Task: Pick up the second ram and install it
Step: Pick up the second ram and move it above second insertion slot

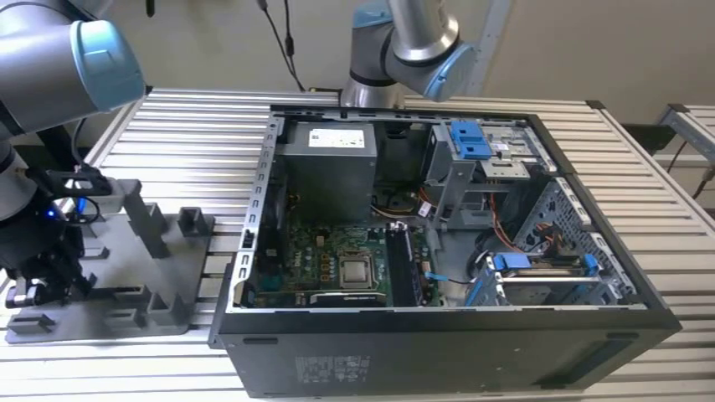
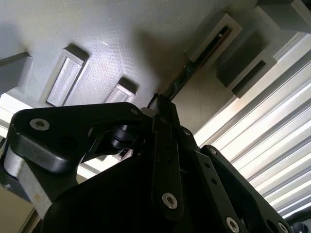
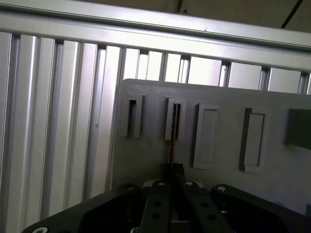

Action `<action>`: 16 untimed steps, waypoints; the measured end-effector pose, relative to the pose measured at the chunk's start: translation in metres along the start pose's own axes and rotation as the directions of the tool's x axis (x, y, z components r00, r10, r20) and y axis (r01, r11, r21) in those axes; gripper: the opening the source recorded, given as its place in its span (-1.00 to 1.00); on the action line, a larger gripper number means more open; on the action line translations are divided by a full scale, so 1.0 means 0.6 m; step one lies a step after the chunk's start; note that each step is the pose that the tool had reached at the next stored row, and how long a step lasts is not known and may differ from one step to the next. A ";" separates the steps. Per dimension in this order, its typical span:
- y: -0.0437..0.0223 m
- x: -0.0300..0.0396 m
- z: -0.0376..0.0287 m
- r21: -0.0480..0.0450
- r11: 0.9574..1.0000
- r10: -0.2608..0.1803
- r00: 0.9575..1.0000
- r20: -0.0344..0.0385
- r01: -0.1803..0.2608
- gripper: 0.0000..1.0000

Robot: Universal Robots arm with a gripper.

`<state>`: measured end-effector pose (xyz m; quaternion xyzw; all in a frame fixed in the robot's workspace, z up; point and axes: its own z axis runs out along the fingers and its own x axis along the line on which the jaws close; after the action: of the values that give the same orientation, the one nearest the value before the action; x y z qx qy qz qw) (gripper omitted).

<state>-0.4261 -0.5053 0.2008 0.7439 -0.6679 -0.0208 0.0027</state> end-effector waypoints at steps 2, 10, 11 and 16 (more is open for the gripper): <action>0.000 0.000 0.000 0.000 1.000 0.000 1.000 0.000 0.000 -0.73; 0.000 0.000 -0.013 0.000 1.000 0.000 1.000 0.000 0.000 -0.73; 0.001 0.000 -0.017 0.000 1.000 0.000 1.000 0.000 0.000 -0.73; 0.001 -0.001 -0.034 0.000 1.000 0.000 1.000 0.000 0.000 -0.73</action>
<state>-0.4261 -0.5053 0.2210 0.7439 -0.6680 -0.0207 0.0027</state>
